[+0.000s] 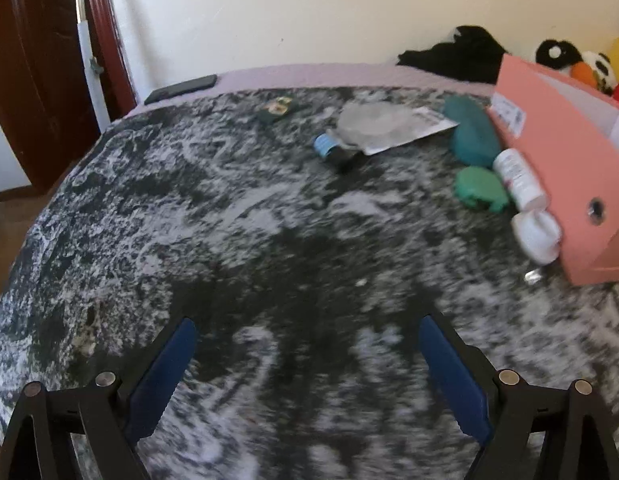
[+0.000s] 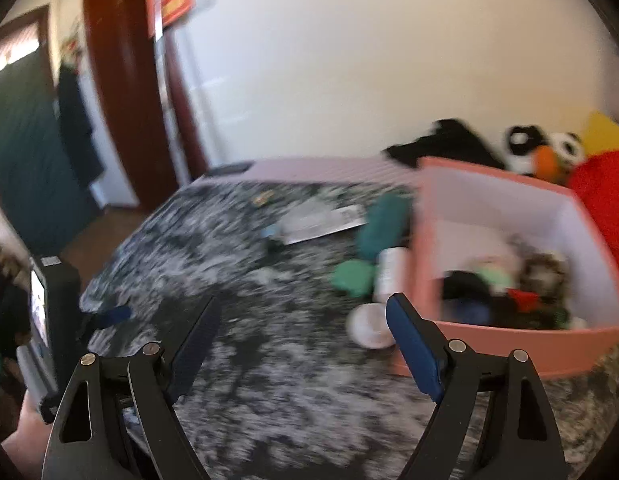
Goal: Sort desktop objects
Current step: 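Move both tools back toward the dark bottle and clear round container, then grasp the blue-labelled bottle with the left tool while the right tool grasps the clear container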
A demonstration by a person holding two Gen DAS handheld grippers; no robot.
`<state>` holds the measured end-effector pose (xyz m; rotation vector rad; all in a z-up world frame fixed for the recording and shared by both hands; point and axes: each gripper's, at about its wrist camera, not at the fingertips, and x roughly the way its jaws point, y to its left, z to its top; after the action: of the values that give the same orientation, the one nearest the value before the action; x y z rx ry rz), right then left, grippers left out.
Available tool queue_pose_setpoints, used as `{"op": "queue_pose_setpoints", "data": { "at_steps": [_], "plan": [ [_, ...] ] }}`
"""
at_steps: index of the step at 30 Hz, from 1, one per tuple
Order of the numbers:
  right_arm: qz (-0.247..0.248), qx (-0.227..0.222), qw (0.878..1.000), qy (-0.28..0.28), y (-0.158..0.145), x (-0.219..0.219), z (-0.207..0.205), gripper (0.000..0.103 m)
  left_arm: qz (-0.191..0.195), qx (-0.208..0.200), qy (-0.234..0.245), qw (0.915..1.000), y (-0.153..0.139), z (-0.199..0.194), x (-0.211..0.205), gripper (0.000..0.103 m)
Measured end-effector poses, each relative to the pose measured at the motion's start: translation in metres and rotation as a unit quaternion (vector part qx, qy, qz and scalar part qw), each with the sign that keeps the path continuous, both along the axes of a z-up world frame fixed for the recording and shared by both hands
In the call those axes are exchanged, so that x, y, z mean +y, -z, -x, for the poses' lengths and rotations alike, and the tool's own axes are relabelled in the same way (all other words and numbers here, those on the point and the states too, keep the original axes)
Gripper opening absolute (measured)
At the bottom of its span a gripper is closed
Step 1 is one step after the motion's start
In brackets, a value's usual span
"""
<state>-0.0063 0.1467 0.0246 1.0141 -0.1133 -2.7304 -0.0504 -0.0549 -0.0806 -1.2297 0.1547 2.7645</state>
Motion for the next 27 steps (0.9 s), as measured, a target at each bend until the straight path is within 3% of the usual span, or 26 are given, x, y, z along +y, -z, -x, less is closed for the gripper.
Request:
{"op": "queue_pose_setpoints", "data": {
  "at_steps": [2,5,9,12,15,20,21,24,27],
  "plan": [
    [0.022,-0.019,1.0,-0.011,0.009,-0.016,0.022,0.087,-0.002,0.006,0.012,0.9999,0.006,0.013,-0.001,0.094],
    [0.127,-0.069,0.989,-0.01,0.028,-0.022,0.073,0.087,-0.018,0.017,0.038,0.999,0.011,0.044,0.004,0.094],
    [0.291,-0.141,0.945,0.045,0.073,-0.007,0.146,0.087,-0.045,0.005,0.052,0.9976,0.016,0.095,0.018,0.094],
    [0.345,-0.176,0.919,0.077,0.103,0.001,0.186,0.087,-0.067,-0.001,0.068,0.9954,0.023,0.13,0.028,0.094],
    [0.373,-0.2,0.9,0.101,0.128,0.009,0.225,0.087,-0.074,-0.015,0.081,0.9938,0.037,0.164,0.038,0.094],
    [0.389,-0.217,0.885,0.131,0.164,0.018,0.273,0.085,-0.088,-0.049,0.075,0.9921,0.068,0.206,0.043,0.094],
    [0.39,-0.215,0.885,0.132,0.167,0.018,0.279,0.08,-0.087,-0.05,0.073,0.9923,0.072,0.212,0.045,0.094],
    [0.377,-0.208,0.892,0.135,0.171,0.016,0.299,0.082,-0.07,-0.042,0.078,0.9936,0.076,0.223,0.055,0.094],
    [0.382,-0.211,0.889,0.143,0.183,0.014,0.314,0.082,-0.073,-0.043,0.081,0.9931,0.078,0.235,0.058,0.092]
  ]
}}
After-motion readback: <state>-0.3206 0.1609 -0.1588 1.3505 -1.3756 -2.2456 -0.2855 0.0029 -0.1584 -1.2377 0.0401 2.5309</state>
